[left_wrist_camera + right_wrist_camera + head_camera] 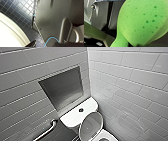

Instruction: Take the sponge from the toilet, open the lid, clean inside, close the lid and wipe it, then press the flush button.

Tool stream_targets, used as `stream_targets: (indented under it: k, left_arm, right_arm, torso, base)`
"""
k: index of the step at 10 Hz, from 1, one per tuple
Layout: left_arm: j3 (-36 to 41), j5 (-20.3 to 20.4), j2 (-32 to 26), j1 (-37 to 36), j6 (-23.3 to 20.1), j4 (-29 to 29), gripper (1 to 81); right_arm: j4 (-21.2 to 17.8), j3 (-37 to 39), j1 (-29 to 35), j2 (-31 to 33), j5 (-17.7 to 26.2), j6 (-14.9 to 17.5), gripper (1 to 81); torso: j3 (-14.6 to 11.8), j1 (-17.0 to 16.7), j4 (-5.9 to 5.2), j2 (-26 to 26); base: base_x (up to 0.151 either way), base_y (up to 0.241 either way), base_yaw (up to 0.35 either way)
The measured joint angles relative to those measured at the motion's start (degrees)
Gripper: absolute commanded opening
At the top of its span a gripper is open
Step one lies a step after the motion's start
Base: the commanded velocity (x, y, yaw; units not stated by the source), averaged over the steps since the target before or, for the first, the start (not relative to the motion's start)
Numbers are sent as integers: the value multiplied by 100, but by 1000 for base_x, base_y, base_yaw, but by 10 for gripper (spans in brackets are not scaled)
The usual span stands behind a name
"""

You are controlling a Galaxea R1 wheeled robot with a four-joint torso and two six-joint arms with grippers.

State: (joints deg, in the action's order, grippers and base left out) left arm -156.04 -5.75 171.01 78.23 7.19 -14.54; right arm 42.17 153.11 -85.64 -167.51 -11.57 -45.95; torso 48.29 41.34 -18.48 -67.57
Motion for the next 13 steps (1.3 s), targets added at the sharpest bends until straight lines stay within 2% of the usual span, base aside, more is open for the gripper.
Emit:
stream_targets:
  k: [2,3,4,7,10,13]
  left_arm:
    - [11,5,30,-1,0,0,811]
    - [11,11,33,-6,0,0,811]
    - [11,5,33,-1,0,0,811]
    - [11,6,72,-6,2,0,811]
    - [11,6,74,-41,2,-1,811]
    - [11,0,72,-37,5,-1,811]
  right_arm:
    - [0,-5,-83,34,-479,-7,10]
    - [0,-60,-121,139,-953,-72,10]
    - [2,-171,-88,343,-1329,-212,10]
    - [-5,-658,196,1092,-1833,-744,10]
    - [9,-857,-9,1131,-1841,-1047,10]
    - [122,-588,-619,1261,-1486,-1720,10]
  torso:
    - [0,0,2,0]
    - [0,0,2,0]
    - [0,0,2,0]
    - [0,0,0,0]
    - [2,0,0,0]
    - [2,0,0,0]
  base:
    - [0,0,0]
    - [0,0,0]
    - [0,0,0]
    - [0,0,0]
    - [0,0,0]
    - [0,0,0]
